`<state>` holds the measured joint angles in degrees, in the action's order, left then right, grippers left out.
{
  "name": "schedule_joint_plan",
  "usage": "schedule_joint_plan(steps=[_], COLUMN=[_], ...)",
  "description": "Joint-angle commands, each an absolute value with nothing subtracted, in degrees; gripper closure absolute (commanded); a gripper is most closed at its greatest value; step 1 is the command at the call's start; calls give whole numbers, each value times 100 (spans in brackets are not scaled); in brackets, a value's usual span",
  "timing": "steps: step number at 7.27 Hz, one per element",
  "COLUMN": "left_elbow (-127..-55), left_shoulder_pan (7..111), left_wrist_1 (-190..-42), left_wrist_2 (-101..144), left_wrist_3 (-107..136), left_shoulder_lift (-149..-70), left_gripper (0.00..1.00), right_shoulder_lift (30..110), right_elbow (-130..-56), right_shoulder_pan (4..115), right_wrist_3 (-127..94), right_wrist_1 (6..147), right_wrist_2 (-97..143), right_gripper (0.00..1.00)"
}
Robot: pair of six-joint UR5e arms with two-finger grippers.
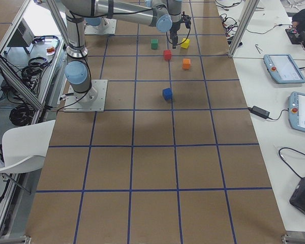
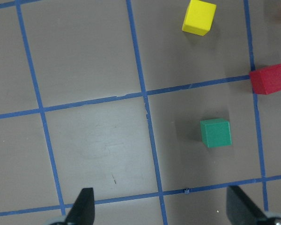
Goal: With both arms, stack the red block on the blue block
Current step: 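Move the right gripper over the red cube and grasp it while the left gripper withdraws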
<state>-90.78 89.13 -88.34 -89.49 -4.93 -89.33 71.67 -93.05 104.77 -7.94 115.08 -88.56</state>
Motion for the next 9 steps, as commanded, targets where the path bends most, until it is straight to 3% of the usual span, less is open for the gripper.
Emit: schedule_joint_plan(steps=[1,4,9], left_elbow=[-9219,-9194,-9228], left_shoulder_pan=[8886,8886,8886], left_wrist_1=[-8833,-8754,-8710], left_wrist_2=[-8885,-8903,-9149], left_wrist_3=[-527,-475,-457], left_shoulder_lift=[-8825,-8798,-8789], left_gripper=[0,0,0], right_shoulder_lift=[6751,6216,6030], right_elbow=[-9325,-9308,-9598], right_shoulder_pan=[10880,10960,10986], right_wrist_3=[-1036,-941,-879], right_wrist_1=[11777,12320,12488], right_wrist_2=[-8859,-8851,-8851], right_gripper=[0,0,0])
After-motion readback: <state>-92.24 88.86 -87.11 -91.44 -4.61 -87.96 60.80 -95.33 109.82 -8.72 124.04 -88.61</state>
